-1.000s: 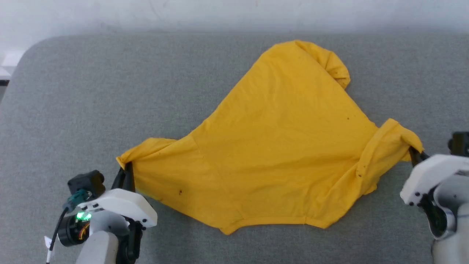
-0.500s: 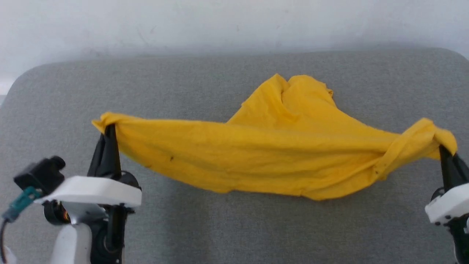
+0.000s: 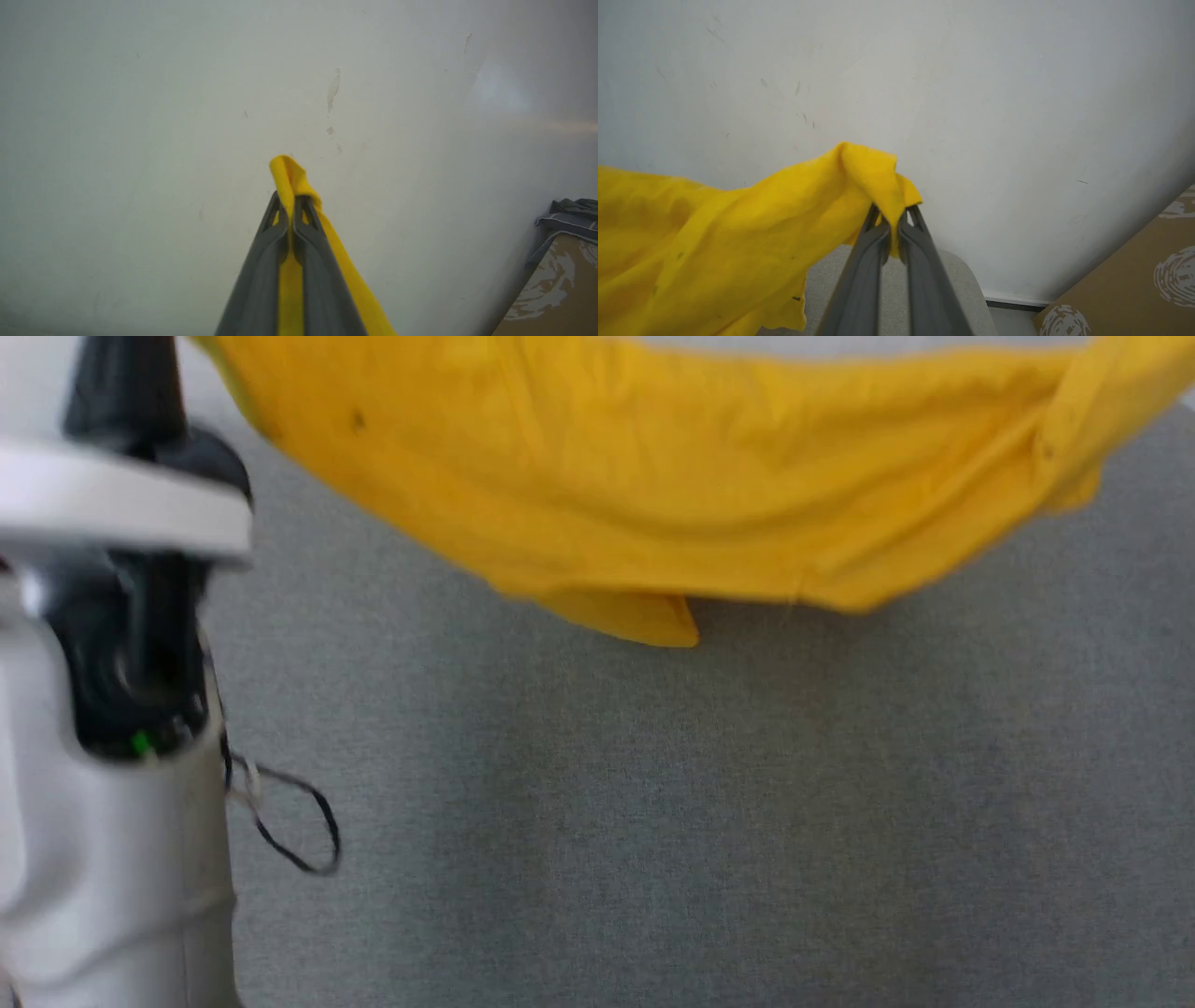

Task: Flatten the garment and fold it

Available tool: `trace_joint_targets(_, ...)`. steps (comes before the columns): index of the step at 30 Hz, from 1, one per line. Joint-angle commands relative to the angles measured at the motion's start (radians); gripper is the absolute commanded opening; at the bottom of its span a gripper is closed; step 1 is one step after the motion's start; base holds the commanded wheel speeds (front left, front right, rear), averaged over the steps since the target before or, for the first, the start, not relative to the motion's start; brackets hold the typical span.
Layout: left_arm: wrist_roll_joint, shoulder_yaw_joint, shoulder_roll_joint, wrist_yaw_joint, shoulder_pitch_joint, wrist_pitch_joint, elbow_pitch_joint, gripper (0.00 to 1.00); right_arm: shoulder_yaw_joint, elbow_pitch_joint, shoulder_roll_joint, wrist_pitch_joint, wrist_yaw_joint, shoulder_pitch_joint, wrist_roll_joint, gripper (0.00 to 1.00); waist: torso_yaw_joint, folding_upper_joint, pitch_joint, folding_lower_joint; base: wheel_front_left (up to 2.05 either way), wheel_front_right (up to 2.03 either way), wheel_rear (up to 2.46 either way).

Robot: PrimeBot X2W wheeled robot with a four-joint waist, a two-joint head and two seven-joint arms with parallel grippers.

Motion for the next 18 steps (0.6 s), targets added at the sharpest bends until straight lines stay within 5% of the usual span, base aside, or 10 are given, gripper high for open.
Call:
trace_joint_targets(1,-0.008,0.006,-0.004,0.007,-0.034,0.004,0.012,0.00,0.013,0.015,-0.008,0.004,-0.001,-0.032,0.001,0.00,-0.015,-0.0001,0.066,-0.0001,0.00,0.00,0.00)
trace_joint_targets(7,-0.014,0.048,0.013,0.047,-0.335,-0.007,0.167,0.00,0.152,0.202,-0.085,-0.006,-0.001,-0.350,-0.007,0.00,-0.033,-0.0001,0.199,-0.0001,0.00,0.00,0.00)
trace_joint_targets(18,0.037,0.091,0.057,0.071,-0.747,-0.146,0.376,0.00,0.197,0.448,-0.030,-0.188,-0.001,-0.810,-0.090,0.00,-0.029,-0.0001,0.386,-0.0001,0.00,0.00,0.00)
